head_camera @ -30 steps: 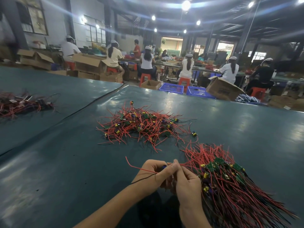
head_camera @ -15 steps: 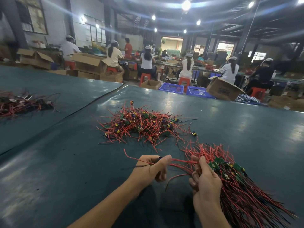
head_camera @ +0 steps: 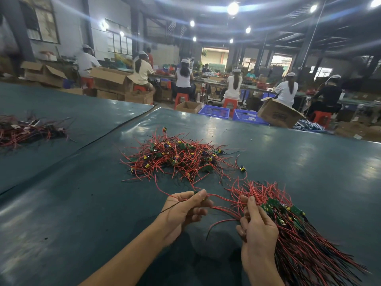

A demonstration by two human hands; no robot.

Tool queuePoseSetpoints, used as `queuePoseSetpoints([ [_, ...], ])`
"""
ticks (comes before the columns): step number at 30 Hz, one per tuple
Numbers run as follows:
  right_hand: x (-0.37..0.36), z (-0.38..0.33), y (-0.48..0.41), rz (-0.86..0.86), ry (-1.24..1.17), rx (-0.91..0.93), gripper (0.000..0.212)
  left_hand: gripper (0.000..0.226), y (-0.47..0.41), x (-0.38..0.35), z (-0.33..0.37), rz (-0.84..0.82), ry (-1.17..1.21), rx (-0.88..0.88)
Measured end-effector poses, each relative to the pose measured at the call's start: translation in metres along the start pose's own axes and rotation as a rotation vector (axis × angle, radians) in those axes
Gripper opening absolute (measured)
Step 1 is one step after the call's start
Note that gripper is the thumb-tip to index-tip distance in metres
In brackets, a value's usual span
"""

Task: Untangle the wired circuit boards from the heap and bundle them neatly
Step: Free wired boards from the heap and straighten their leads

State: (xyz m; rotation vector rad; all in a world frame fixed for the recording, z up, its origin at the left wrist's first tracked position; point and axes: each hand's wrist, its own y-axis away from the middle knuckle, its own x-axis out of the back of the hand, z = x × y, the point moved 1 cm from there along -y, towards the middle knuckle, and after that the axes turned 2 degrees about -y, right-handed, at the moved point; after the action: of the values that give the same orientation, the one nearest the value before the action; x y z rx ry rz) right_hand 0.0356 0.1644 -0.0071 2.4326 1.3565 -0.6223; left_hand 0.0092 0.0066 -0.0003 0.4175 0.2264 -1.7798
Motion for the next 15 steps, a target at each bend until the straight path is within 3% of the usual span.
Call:
queuePoseSetpoints([
  [15, -0.001, 0.001, 0.002, 0.017, 0.027, 0.008, 0.011, 0.018, -0.009, 0.015, 0.002, 0.210, 0.201, -0.140],
])
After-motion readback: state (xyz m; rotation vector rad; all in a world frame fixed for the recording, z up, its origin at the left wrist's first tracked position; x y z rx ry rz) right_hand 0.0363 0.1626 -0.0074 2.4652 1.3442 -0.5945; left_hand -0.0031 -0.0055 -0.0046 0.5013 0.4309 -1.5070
